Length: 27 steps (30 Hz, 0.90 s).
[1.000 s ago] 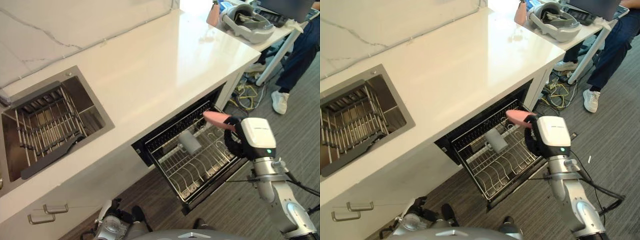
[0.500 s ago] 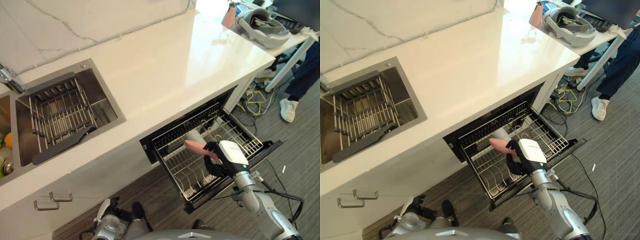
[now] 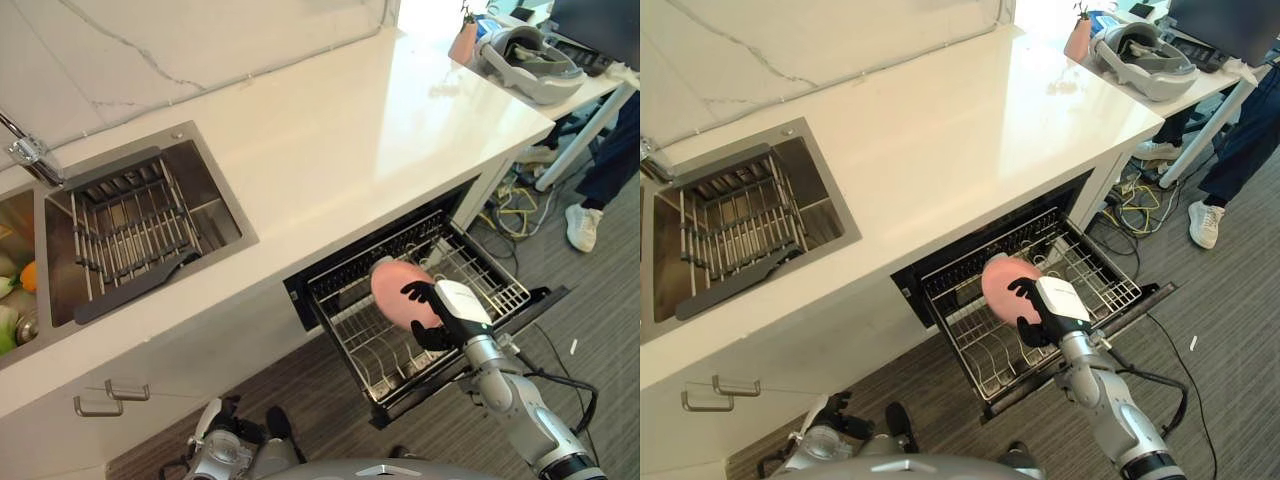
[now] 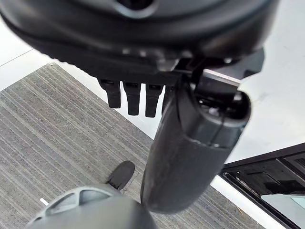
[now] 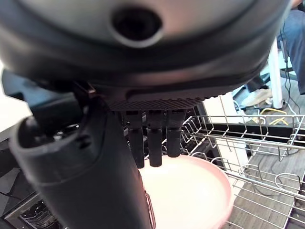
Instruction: Place the dishes in the dishwasher.
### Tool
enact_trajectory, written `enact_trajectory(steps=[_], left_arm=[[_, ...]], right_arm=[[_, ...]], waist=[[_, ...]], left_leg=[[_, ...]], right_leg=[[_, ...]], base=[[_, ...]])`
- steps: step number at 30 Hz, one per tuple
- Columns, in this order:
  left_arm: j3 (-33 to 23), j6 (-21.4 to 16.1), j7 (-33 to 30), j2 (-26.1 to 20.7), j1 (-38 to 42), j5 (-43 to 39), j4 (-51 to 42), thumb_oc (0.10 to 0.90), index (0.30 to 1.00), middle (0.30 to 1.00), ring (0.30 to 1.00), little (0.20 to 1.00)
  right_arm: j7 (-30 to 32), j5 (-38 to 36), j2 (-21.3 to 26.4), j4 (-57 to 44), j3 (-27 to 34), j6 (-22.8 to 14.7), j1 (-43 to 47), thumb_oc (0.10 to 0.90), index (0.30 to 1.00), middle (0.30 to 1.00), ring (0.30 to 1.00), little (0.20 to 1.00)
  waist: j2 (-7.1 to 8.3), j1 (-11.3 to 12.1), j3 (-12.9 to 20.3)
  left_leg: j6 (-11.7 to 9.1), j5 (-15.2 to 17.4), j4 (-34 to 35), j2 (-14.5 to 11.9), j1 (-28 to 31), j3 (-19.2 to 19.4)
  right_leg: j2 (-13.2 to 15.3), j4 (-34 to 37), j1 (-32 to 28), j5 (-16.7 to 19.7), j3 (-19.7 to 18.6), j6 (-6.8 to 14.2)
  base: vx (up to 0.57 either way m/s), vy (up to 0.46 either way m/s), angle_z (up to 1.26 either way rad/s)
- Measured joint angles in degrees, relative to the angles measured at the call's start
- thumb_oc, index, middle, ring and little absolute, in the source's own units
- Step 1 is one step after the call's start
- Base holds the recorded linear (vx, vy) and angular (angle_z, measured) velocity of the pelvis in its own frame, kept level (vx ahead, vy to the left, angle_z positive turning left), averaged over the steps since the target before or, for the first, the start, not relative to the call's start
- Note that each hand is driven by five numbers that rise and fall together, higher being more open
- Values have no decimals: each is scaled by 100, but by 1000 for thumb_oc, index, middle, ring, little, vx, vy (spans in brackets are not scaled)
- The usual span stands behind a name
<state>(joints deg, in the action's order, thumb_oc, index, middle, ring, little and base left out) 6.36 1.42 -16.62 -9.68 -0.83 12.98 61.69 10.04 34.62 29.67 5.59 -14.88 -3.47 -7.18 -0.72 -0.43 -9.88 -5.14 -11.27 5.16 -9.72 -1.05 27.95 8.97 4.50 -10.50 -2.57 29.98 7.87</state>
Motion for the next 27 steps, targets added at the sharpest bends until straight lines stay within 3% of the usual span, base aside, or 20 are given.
enact_trajectory(steps=[6, 11, 16, 17, 20, 24, 25, 26, 27], left_arm=[[-1, 1, 42, 12, -3, 0, 40, 800, 900, 900, 900, 900], [-4, 2, 42, 16, -6, 0, 39, 800, 900, 900, 900, 900], [-9, 13, 44, 14, -11, 1, 37, 800, 900, 900, 900, 900], [-39, 21, 37, 11, -38, 1, 34, 800, 900, 900, 900, 900], [-56, 46, 33, -1, -71, 2, 40, 800, 900, 900, 900, 900], [-49, 129, 58, -2, -92, 5, 42, 800, 900, 900, 900, 900], [-49, 141, 76, -1, -91, 5, 45, 800, 900, 900, 900, 900], [-48, 163, 80, 8, -90, 5, 46, 800, 900, 900, 900, 900], [-48, 175, 84, 14, -93, 5, 48, 800, 900, 900, 900, 900]], right_arm=[[4, 4, 11, -19, 100, 45, -6, 800, 900, 900, 900, 900], [131, 11, 10, -102, 682, 91, -185, 800, 900, 900, 900, 900], [562, 6, 0, -103, 2082, 295, -750, 800, 900, 900, 900, 900], [813, -5, -104, -66, 2504, 404, -882, 800, 900, 900, 900, 900], [1203, -135, -255, 358, 3014, 661, -934, 800, 900, 900, 900, 900], [1316, -680, -535, 984, 2881, 1051, -983, 800, 900, 900, 900, 900], [1264, -769, -539, 1024, 2715, 1107, -1022, 525, 488, 488, 488, 488], [1205, -792, -579, 1053, 2526, 1119, -1067, 400, 300, 300, 300, 300], [1139, -894, -744, 1113, 2213, 1111, -1094, 400, 300, 300, 300, 300]], waist=[[-26, -3, 16], [-27, -6, 17], [-23, -82, 18], [-9, -120, 19], [16, -301, 36], [32, -391, 118], [30, -416, 123], [19, -433, 129], [14, -438, 144]], left_leg=[[0, 0, 0, -5, 17, -13], [0, 0, 0, -2, 20, -14], [0, 0, 0, -2, 35, -10], [0, 0, 0, -1, 54, 4], [0, 0, 1, -6, 87, 27], [0, 0, 2, -47, 98, 131], [0, 0, 2, -49, 97, 131], [0, 0, 2, -50, 97, 130], [0, 0, 2, -52, 98, 129]], right_leg=[[-23, 48, -45, 0, 16, -1], [-22, 49, -48, 0, 17, -1], [9, 50, -24, 0, -9, -1], [16, 50, -25, 0, -36, -1], [22, 48, -19, 1, -92, -1], [-26, 46, 33, 16, -222, -23], [-27, 48, 33, 16, -223, -24], [-25, 49, 34, 17, -222, -25], [-26, 48, 32, 17, -219, -26]], base=[[0, 0, 0], [0, 0, 0], [5, 2, -2], [18, 8, -9], [9, 2, -11], [7, -4, -18], [0, 0, 0], [0, 0, 0], [0, 0, 0]])
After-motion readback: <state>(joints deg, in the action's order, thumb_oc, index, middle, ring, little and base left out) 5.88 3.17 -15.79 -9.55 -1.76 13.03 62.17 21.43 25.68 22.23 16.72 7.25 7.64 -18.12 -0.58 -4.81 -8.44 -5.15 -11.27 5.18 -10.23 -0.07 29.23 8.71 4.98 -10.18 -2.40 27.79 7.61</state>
